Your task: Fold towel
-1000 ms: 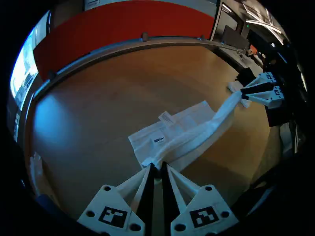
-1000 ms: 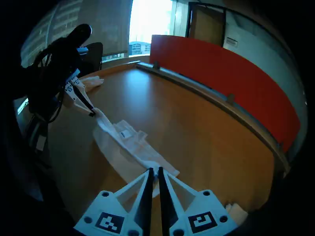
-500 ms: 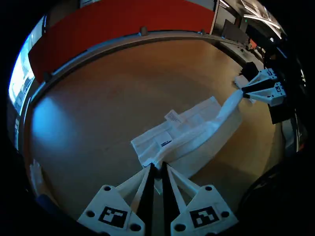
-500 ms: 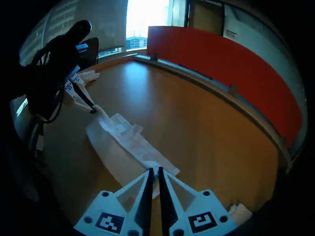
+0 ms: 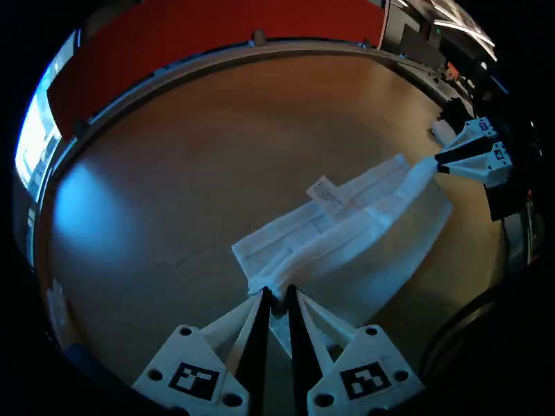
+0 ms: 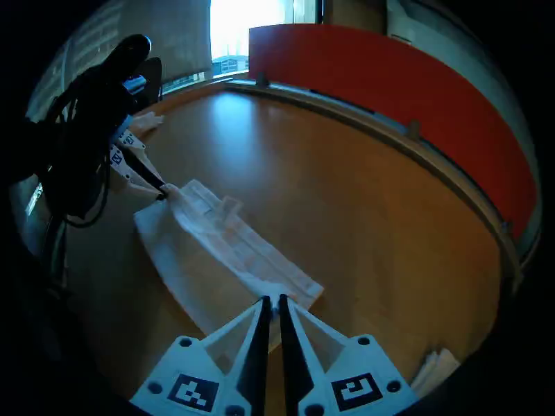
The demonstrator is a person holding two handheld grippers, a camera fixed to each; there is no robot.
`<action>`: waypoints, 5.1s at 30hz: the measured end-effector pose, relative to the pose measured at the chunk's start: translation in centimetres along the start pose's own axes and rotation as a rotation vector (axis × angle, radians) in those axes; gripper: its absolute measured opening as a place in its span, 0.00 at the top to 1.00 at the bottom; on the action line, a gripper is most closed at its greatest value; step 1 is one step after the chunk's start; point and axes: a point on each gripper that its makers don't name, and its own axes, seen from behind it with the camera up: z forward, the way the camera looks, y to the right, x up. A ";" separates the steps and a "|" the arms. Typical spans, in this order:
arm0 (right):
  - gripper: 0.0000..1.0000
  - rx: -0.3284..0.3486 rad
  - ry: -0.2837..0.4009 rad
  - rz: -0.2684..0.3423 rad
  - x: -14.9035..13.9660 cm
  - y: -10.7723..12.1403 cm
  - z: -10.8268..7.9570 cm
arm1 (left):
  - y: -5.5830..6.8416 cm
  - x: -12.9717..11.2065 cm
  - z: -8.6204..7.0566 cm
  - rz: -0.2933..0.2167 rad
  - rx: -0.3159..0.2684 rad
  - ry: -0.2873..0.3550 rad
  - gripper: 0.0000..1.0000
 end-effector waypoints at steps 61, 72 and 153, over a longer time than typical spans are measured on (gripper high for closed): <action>0.16 -0.111 0.018 0.055 -3.0 -1.4 -3.5 | -1.4 -4.2 -5.0 -0.118 0.107 0.055 0.05; 0.16 -0.103 0.014 0.048 -4.2 -2.4 -4.3 | -0.7 -6.0 -6.2 -0.145 0.113 0.059 0.05; 0.98 0.032 -0.015 -0.172 -2.7 -2.4 -2.5 | -1.0 -15.2 -15.6 -0.413 0.286 0.139 0.05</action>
